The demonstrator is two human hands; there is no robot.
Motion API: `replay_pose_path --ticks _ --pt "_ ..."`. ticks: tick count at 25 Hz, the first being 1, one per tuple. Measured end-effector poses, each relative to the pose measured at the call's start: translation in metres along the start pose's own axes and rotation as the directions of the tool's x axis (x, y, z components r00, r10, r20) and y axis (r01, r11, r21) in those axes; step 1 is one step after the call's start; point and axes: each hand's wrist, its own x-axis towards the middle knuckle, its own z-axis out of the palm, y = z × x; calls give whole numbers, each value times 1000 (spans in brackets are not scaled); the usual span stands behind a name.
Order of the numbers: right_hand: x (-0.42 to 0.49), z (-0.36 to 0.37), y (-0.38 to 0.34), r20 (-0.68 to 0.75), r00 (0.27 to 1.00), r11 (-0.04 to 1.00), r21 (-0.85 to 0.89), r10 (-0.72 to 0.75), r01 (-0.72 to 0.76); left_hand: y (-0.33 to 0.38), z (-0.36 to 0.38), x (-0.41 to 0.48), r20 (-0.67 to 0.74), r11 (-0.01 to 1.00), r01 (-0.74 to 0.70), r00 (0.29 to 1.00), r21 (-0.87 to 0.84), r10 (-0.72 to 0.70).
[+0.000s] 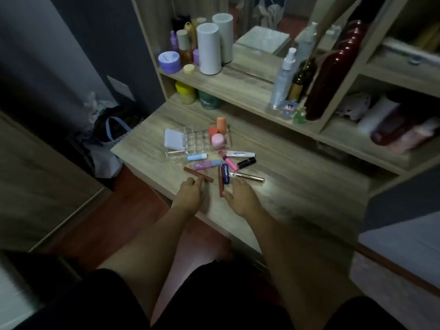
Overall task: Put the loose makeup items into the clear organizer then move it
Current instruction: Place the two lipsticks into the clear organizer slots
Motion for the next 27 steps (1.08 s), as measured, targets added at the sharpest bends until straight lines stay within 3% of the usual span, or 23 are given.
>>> replay_pose_path --ticks 8,19,21,24,26,27 --pt "31 37 -13 -72 957 957 98 280 -272 -11 2 30 42 990 -33 998 -140 40" --pt "26 46 -16 -95 960 964 41 265 -262 -4 19 9 -33 875 236 961 -422 -275" --pt "25 45 -15 -100 965 969 64 243 -237 -5 17 6 -58 799 265 935 -540 -349" --pt "23 44 -9 -130 978 975 170 164 -141 -7 11 -1 15 506 299 871 -809 -491" --pt "25 40 -7 -183 981 964 267 66 -15 -11 2 -2 58 357 257 873 -898 -484" --pt "29 36 -8 -211 977 950 307 19 48 -15 -4 1 53 346 234 886 -908 -460"
